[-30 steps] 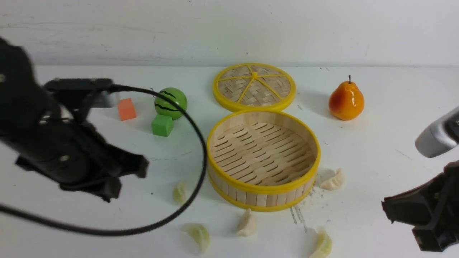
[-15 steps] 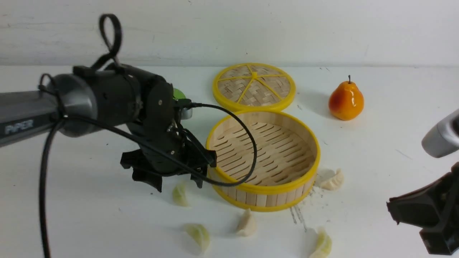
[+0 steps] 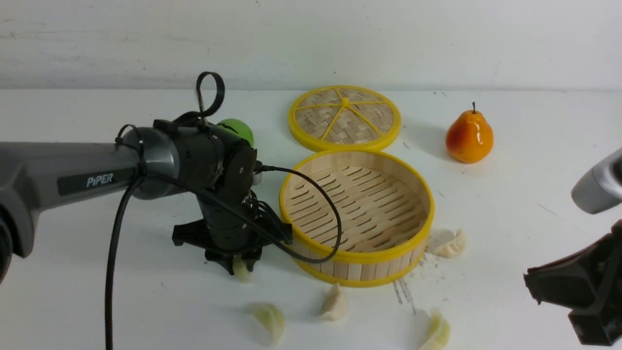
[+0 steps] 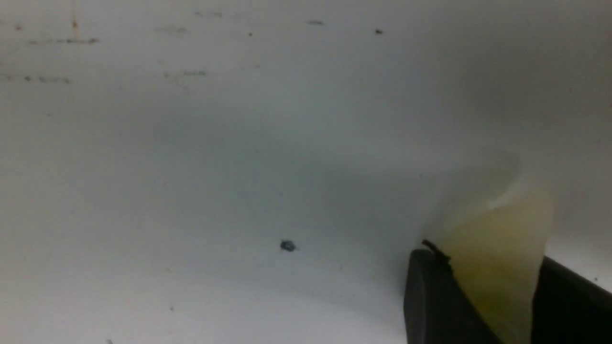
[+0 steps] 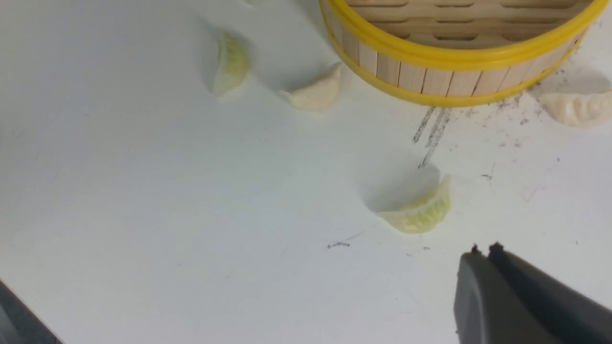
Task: Put the dumplings into the steamer on the white table.
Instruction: 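Reach for and grasp a dumpling on the table with the left gripper, then place the dumpling into the bamboo steamer basket with the left gripper, then reach for and grasp a dumpling on the table with the left gripper, then place the dumpling into the bamboo steamer basket with the left gripper, then reach for and grasp a dumpling on the table with the left gripper, then place the dumpling into the bamboo steamer basket with the left gripper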
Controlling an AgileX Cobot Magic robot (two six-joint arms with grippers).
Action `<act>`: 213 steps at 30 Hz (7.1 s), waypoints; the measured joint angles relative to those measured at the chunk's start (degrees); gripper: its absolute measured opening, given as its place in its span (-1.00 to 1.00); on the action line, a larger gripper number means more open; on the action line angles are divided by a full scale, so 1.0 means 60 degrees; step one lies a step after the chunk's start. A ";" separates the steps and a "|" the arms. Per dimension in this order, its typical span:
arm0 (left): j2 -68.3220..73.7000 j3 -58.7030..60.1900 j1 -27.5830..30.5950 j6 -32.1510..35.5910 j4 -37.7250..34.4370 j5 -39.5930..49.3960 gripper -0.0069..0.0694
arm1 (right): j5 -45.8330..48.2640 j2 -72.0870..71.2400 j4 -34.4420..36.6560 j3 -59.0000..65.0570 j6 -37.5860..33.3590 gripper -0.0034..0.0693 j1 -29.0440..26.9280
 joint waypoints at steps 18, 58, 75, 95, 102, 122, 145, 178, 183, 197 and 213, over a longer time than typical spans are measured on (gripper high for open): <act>0.1903 -0.7646 -0.1834 0.1100 -0.0837 0.1940 -0.29 | 0.0793 -0.1051 0.1038 -0.0241 0.0007 -0.85 0.0000; -0.2240 -0.3866 -0.1765 0.2078 0.0356 0.4167 0.71 | 0.0068 -0.1626 0.0277 -0.0299 0.0007 -0.76 0.0000; -0.3249 0.3529 -0.1537 -0.1671 -0.0344 -0.1215 0.70 | 0.0114 -0.1626 0.0584 -0.0195 0.0007 -0.70 0.0000; -0.2251 0.2715 -0.1539 -0.0600 -0.0905 -0.1190 -0.33 | 0.0114 -0.1626 0.0636 -0.0195 0.0007 -0.69 0.0000; -0.2424 -0.0522 -0.1539 0.0796 -0.0920 -0.0160 -0.33 | 0.0097 -0.1626 0.0636 -0.0195 0.0007 -0.69 0.0000; 0.3831 -0.7654 -0.1539 0.1320 -0.0456 0.1330 -0.30 | 0.0355 -0.1626 0.0636 -0.0195 0.0007 -0.64 0.0000; -0.0491 -0.6114 -0.1970 0.3103 -0.1084 0.4168 0.45 | 0.0221 -0.1626 0.0548 -0.0195 0.0007 -0.59 0.0000; 0.0540 -0.0795 -0.2871 0.2621 -0.0987 0.0836 -0.20 | 0.0192 -0.1626 0.0067 -0.0195 0.0007 -0.55 0.0000; 0.0240 -0.0792 -0.2878 0.2621 -0.1142 0.1172 -0.19 | 0.0142 -0.1626 0.0067 -0.0195 0.0007 -0.54 0.0000; -0.0222 -0.4240 -0.1210 0.2621 -0.1561 0.1569 -0.19 | 0.0142 -0.1626 0.0067 -0.0195 0.0007 -0.50 0.0000; 0.2859 -0.6119 -0.0796 0.3029 -0.0838 0.1093 -0.04 | 0.0142 -0.1626 0.0067 -0.0195 0.0007 -0.50 0.0000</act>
